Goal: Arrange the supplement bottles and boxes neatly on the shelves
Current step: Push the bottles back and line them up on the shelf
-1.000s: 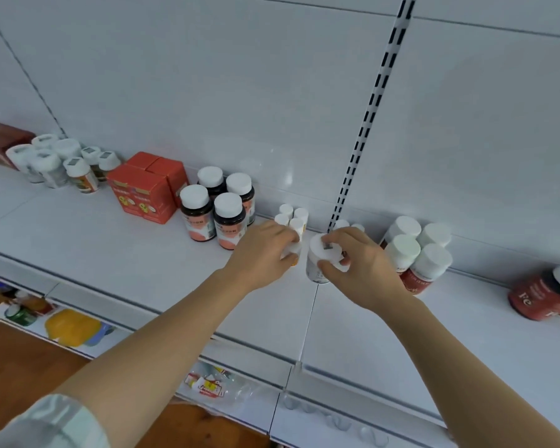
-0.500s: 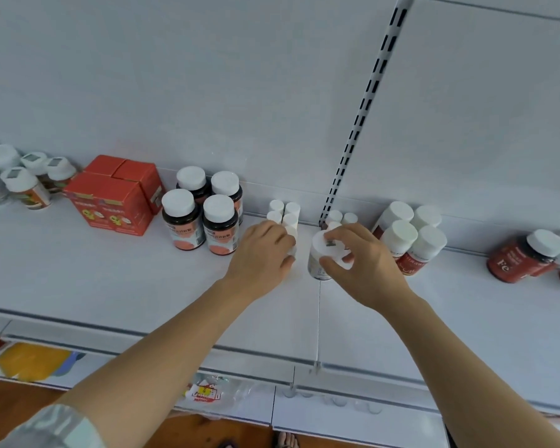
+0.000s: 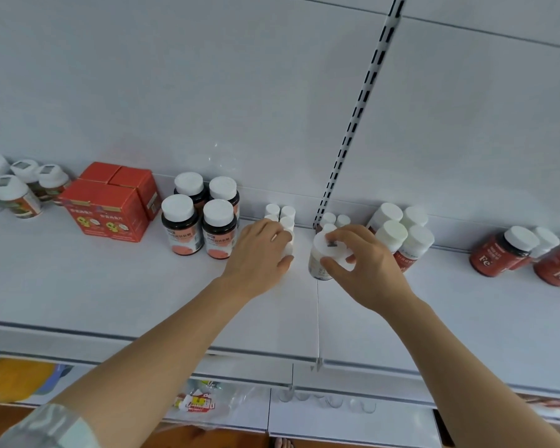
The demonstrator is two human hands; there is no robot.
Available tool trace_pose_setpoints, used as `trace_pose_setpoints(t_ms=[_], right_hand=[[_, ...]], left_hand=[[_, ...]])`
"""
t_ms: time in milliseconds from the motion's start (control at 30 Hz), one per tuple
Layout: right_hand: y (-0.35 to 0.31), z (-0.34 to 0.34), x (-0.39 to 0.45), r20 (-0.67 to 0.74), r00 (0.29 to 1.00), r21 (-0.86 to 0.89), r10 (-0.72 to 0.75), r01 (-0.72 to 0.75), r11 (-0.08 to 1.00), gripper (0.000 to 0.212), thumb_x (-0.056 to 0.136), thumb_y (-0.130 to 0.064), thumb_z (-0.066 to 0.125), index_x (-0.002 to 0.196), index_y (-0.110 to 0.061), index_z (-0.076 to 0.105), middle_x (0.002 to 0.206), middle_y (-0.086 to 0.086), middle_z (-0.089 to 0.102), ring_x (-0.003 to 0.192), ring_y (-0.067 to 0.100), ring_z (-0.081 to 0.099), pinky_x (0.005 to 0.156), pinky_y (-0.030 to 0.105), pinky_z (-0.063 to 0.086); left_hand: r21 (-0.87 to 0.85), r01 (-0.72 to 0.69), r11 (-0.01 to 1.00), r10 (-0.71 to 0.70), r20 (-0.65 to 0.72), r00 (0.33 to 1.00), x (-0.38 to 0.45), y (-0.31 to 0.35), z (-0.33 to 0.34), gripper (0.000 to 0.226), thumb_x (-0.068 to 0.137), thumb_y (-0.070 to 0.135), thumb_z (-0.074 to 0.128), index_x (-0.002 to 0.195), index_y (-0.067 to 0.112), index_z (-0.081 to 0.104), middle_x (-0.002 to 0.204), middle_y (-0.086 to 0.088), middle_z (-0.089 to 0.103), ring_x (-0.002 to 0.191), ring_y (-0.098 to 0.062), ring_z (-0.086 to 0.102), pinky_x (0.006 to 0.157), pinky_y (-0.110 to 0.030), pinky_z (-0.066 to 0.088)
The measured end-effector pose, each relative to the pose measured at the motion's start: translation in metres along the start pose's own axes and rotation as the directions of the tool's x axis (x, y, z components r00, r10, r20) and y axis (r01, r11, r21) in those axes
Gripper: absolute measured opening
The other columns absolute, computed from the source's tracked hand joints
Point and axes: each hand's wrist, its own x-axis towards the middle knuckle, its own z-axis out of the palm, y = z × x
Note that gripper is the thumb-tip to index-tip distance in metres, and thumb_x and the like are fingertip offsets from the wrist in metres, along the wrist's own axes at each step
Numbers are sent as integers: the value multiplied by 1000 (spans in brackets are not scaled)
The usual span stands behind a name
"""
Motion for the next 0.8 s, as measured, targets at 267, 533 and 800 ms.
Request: trace_pose_setpoints(t_ms=[267, 533, 800], right_hand=[[-19, -2, 1, -9, 995, -51, -102, 101, 994, 33, 81, -25, 78, 110, -11, 69, 110, 2, 65, 91, 23, 60, 78, 41, 54], [-49, 10, 4, -67, 980, 123, -188, 195, 973, 29, 82, -36, 74, 106, -20, 69, 106, -8, 63, 75, -2, 52, 67, 19, 50], [-117, 46, -3, -17, 967, 212, -253, 251, 945, 27, 80, -29, 77, 103, -17, 69, 105, -5, 63, 70, 8, 58, 66, 2, 42]], left_hand=[[-3, 49, 999, -49, -165, 985, -19, 9, -41, 21, 86, 27, 63, 97, 9, 65, 95, -5, 60, 96, -28, 56, 83, -42, 47], [76, 254, 964, -238, -177, 955, -66, 9, -85, 35, 90, 39, 56, 107, 9, 64, 102, -6, 60, 102, -29, 55, 83, -41, 46], [147, 405, 902, -382, -163, 910, -140, -19, -128, 44, 92, 45, 52, 120, 12, 63, 119, -6, 59, 117, -27, 51, 96, -40, 43]])
